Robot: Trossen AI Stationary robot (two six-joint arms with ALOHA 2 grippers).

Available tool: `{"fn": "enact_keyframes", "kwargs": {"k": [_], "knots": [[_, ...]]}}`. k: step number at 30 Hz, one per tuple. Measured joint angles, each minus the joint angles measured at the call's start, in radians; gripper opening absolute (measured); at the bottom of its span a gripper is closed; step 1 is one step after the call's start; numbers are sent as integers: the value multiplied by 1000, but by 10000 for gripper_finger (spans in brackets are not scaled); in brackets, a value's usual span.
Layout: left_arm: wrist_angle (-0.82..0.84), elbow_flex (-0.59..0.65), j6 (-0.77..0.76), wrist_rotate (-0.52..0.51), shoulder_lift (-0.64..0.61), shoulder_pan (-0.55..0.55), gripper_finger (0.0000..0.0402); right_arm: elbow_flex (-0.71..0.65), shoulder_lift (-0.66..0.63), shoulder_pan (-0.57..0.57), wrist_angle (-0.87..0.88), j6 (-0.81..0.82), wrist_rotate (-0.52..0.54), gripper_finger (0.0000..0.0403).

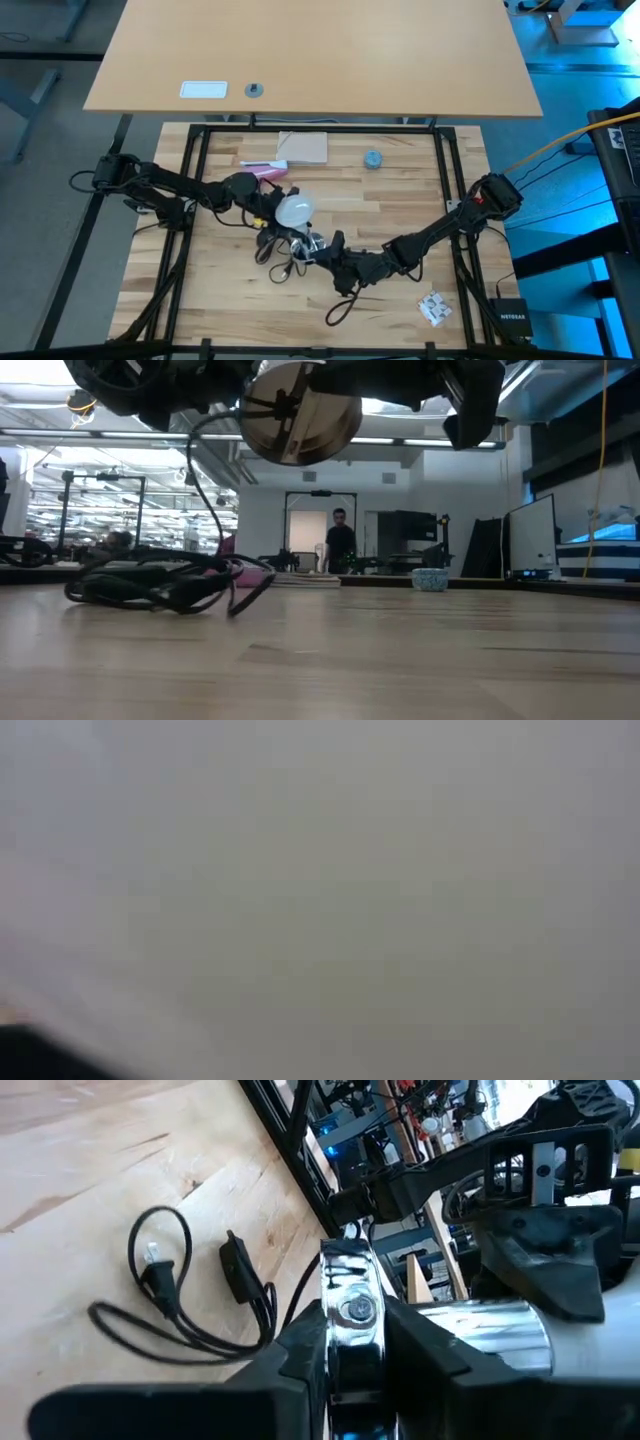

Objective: Screw lightbulb
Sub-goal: Insert the white lightbulb into the desk lamp

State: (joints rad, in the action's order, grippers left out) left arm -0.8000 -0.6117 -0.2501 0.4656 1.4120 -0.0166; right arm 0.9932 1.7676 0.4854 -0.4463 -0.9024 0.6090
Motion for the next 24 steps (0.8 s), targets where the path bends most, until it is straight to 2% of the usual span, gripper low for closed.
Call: {"fn": "enact_keyframes", "kwargs": {"k": [4,9,15,24], "knots": [[1,0,23,83,0,0,153,0,0,0,9,4,1,95],[-4,-1,58,200,0,0,153,0,0,0,4,-2,-9,88],[-5,-2,75,247,0,0,153,0,0,-2,3,-63,-3,89],[2,-1,82,248,0,0,153,0,0,-12,37,-71,46,87]]}}
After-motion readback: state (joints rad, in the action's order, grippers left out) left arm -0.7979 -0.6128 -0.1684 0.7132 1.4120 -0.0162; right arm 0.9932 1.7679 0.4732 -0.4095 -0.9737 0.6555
